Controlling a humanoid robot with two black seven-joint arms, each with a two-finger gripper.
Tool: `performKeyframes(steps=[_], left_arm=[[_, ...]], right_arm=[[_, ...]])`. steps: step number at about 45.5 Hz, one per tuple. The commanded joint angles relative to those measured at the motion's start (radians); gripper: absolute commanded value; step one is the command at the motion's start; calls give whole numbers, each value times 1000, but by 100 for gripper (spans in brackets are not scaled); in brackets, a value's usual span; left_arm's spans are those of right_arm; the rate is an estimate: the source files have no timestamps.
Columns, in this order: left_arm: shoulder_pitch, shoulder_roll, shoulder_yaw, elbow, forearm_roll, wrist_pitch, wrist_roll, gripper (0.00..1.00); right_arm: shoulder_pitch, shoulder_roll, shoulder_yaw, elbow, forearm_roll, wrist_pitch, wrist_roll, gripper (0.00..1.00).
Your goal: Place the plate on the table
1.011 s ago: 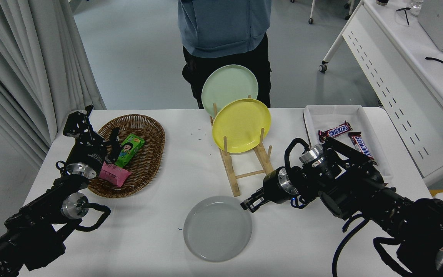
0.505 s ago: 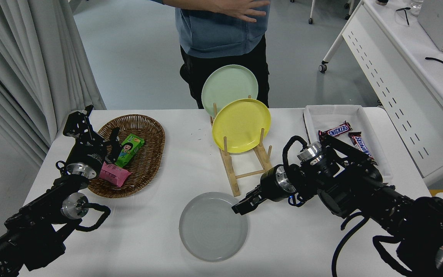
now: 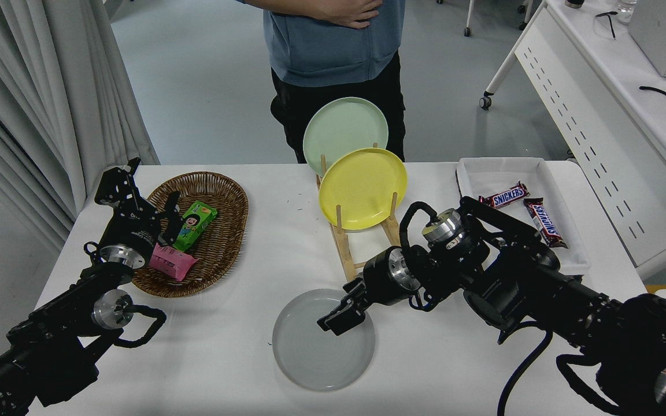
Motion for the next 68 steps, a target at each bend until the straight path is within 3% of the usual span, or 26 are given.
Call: performKeyframes(steps=[1, 16, 22, 39, 48, 60, 68], left_arm=[[0, 0, 0, 0, 0, 0, 0, 100], [0, 0, 0, 0, 0, 0, 0, 100], [0, 0, 0, 0, 0, 0, 0, 100], [0, 0, 0, 0, 0, 0, 0, 100], [0, 0, 0, 0, 0, 0, 0, 100], [0, 0, 0, 0, 1, 0, 0, 100], [0, 0, 0, 0, 1, 0, 0, 100]], right_arm=[[10, 0, 20, 32, -43, 57, 2, 100], [25, 0, 161, 31, -244, 458, 8, 100], [34, 0, 202, 25, -264, 555, 10, 100], [34, 0, 276, 31, -396, 563, 97, 100], [40, 0, 337, 38, -442, 587, 325, 100], [19, -43, 348, 15, -473, 607, 430, 100], [-10, -133, 411, 32, -601, 611, 591, 100]])
